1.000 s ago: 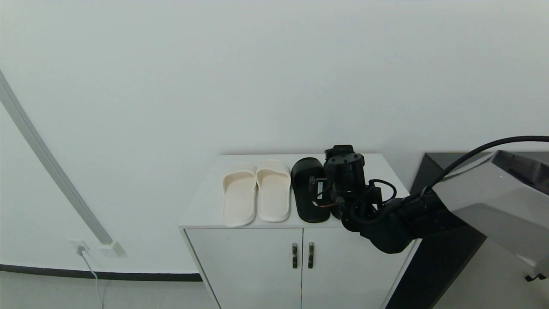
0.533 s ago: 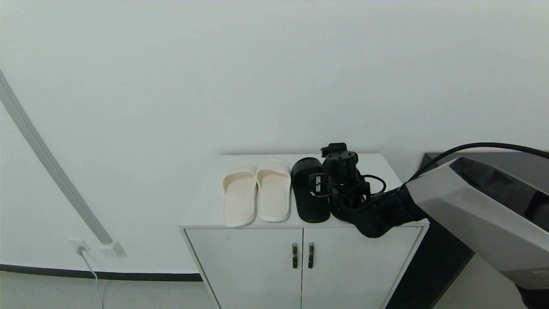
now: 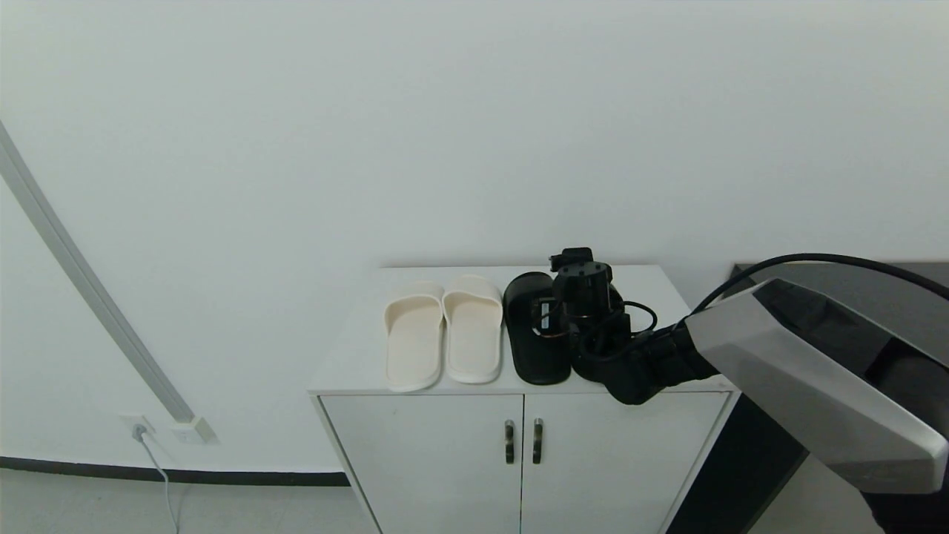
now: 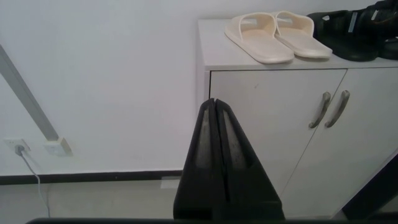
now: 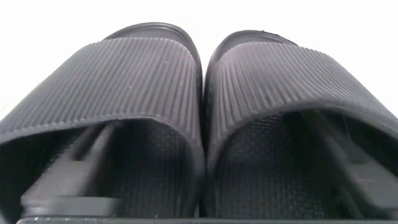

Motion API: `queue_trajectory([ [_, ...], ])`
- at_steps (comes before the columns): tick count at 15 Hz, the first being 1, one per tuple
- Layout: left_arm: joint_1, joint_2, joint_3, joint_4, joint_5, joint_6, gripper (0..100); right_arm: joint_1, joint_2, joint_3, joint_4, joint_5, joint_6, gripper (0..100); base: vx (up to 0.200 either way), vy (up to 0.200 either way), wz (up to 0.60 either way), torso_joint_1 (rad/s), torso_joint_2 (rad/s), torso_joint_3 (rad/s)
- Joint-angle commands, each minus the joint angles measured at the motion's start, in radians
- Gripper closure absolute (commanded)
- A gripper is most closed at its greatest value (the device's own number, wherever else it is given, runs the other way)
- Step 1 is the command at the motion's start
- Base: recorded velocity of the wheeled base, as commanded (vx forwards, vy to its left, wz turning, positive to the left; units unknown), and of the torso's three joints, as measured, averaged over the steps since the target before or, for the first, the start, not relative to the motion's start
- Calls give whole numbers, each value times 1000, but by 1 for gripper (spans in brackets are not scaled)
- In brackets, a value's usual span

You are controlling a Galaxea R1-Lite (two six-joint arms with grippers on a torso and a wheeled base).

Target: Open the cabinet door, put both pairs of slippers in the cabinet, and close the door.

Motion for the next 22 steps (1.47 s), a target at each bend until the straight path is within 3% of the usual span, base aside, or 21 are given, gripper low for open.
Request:
queue_trajectory([
  [1, 0, 1, 0, 0, 0, -1, 100, 1, 2, -9, 1, 1, 0, 100, 0, 0, 0, 0, 0, 0],
  [10, 0, 1, 0, 0, 0, -1, 100, 2, -68, 15, 1, -1, 0, 100, 0, 0, 0, 0, 0, 0],
  [15, 0, 1, -2, 0, -2, 1, 100, 27, -303, 265, -2, 126, 0, 100, 0, 0, 0, 0, 0, 0],
  [22, 0, 1, 0, 0, -3, 1, 100, 106, -696, 689, 0, 433, -1, 100, 0, 0, 0, 0, 0, 0],
])
